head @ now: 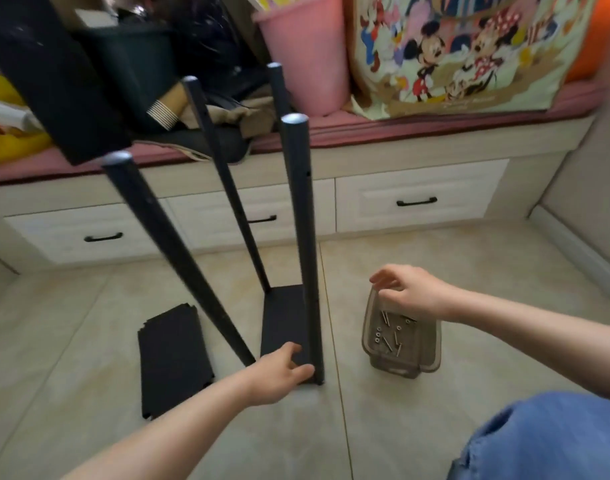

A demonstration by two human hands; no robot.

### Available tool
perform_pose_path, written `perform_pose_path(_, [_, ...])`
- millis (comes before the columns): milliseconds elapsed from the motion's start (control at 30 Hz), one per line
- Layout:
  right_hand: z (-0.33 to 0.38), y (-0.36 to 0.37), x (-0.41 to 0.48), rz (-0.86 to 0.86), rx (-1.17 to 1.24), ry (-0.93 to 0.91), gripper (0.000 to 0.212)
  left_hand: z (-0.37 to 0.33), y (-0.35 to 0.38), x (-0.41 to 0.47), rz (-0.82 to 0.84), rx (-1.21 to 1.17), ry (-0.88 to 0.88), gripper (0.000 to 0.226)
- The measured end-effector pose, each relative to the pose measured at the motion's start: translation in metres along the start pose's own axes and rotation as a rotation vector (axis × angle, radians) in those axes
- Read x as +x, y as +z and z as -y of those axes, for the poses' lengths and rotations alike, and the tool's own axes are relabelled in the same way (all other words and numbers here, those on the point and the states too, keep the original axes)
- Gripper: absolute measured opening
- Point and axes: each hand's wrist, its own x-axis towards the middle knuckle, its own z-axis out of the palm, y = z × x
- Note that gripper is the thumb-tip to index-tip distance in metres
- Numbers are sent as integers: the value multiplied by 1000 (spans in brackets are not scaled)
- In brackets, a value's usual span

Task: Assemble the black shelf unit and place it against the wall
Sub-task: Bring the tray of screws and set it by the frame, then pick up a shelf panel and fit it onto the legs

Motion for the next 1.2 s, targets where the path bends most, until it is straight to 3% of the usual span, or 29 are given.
perform_pose_path(100, [44, -7, -6, 50, 10, -77, 30, 17, -29, -40, -63, 123, -9, 55])
perform_pose_path(233, [92, -11, -15, 98, 53, -120, 34, 37, -67, -83, -269, 274, -31, 30])
perform_pose_path(367, [112, -8, -23, 45, 50, -100, 42, 50, -97, -104, -425, 206, -44, 33])
perform_pose_path(467, [118, -5, -25, 12, 122, -75, 50, 44, -112, -108, -536, 26, 2, 36])
perform_pose_path(867, [132, 15, -21, -258, 264, -134, 24, 21, -103, -85, -680, -277, 197, 31])
perform_pose_path(1200, [125, 12, -29, -268, 361, -193, 33, 12, -112, -68, -748, -362, 247, 14])
